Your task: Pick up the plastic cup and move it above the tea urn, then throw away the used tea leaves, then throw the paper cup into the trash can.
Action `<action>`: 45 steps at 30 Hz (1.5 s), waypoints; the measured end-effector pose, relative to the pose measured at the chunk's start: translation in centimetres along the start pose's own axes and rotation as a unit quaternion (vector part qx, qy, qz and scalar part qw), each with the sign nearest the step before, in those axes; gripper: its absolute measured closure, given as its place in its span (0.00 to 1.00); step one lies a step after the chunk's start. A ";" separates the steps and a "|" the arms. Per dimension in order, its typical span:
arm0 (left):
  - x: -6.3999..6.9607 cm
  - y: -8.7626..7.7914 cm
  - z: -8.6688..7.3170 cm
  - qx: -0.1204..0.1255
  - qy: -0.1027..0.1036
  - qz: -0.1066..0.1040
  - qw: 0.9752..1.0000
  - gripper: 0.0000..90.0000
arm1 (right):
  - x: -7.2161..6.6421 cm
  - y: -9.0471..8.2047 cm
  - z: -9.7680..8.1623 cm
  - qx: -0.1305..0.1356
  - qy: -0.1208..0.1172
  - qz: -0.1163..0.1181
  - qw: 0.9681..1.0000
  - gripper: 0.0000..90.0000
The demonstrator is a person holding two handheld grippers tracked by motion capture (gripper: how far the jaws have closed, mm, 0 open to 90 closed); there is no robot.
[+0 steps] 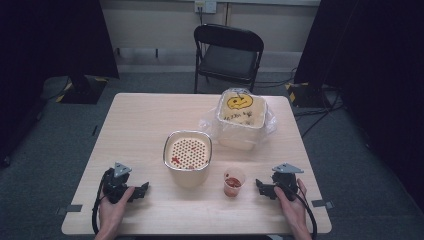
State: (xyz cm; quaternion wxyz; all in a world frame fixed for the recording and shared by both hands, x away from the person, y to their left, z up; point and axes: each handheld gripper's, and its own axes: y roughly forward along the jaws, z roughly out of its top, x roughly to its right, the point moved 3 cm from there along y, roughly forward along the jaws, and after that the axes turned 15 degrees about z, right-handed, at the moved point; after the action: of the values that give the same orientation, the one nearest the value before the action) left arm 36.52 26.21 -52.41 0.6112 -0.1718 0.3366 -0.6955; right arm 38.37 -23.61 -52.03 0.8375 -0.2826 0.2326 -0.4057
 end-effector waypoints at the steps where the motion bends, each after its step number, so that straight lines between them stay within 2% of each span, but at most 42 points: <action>1: 0.0 0.0 0.0 0.000 0.000 0.000 1.000 0.00 | 0.0 0.0 0.0 0.000 0.000 0.000 1.000 0.13; 11: 0.0 0.0 0.0 0.000 0.000 0.000 1.000 0.00 | -0.3 -0.1 0.2 -0.006 0.014 -0.009 1.000 0.16; 16: 0.0 0.0 0.0 0.000 0.000 0.000 1.000 0.00 | -0.8 -0.6 0.2 -0.008 0.015 0.005 1.000 0.16; 19: 0.0 0.0 0.0 0.000 0.000 0.000 1.000 0.00 | -1.3 -1.1 0.2 -0.005 0.007 0.024 1.000 0.16; 22: 0.0 0.0 0.0 0.000 0.000 0.000 1.000 0.00 | -2.0 -1.5 -0.1 -0.010 -0.005 0.033 0.999 0.16; 25: 0.0 0.0 0.0 0.000 0.000 0.001 1.000 0.00 | -2.6 -1.7 -0.3 -0.013 -0.007 0.036 0.999 0.16; 26: 0.0 0.0 0.0 0.000 0.000 0.000 1.000 0.00 | -3.1 -2.0 -0.3 -0.008 -0.008 0.048 0.999 0.16; 27: 0.0 0.0 0.0 0.000 0.000 0.000 1.000 0.00 | -3.1 -2.0 -0.3 -0.008 -0.008 0.048 0.999 0.16; 28: 0.0 0.0 0.0 0.000 0.000 0.001 1.000 0.00 | -3.7 -2.2 -0.2 -0.005 -0.011 0.067 0.998 0.15; 29: 0.0 0.0 0.0 0.000 0.000 0.001 1.000 0.00 | -3.7 -2.2 -0.2 -0.005 -0.011 0.067 0.998 0.15; 30: 0.0 0.0 0.0 0.000 0.000 0.000 1.000 0.00 | -4.2 -2.4 0.0 -0.002 -0.015 0.084 0.996 0.15; 33: 0.0 0.0 0.0 0.000 0.000 0.000 1.000 0.00 | -4.7 -2.5 0.0 -0.004 -0.023 0.094 0.995 0.16; 34: 0.0 0.0 0.0 0.000 0.000 0.001 1.000 0.00 | -5.3 -2.4 -0.1 -0.006 -0.027 0.109 0.994 0.16; 35: 0.0 0.0 0.0 0.000 0.000 0.001 1.000 0.00 | -5.3 -2.4 -0.1 -0.006 -0.027 0.109 0.994 0.16; 36: 0.0 0.0 0.0 0.000 0.000 0.000 1.000 0.00 | -5.9 -2.4 0.0 -0.008 -0.036 0.125 0.991 0.16; 37: 0.0 0.0 0.0 0.000 0.000 0.000 1.000 0.00 | -5.9 -2.4 0.0 -0.008 -0.036 0.125 0.991 0.16; 38: 0.0 0.0 0.0 0.000 0.000 0.000 1.000 0.00 | -6.3 -2.2 0.1 -0.005 -0.039 0.139 0.990 0.21; 45: 0.0 0.0 0.0 0.000 0.000 0.000 1.000 0.00 | -7.7 -1.8 0.1 -0.007 -0.048 0.164 0.985 0.22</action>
State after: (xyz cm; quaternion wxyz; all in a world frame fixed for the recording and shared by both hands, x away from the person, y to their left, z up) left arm 36.52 26.21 -52.40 0.6113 -0.1717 0.3370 -0.6952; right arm 33.11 -18.24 -49.48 0.9009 -0.2651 0.2383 -0.2474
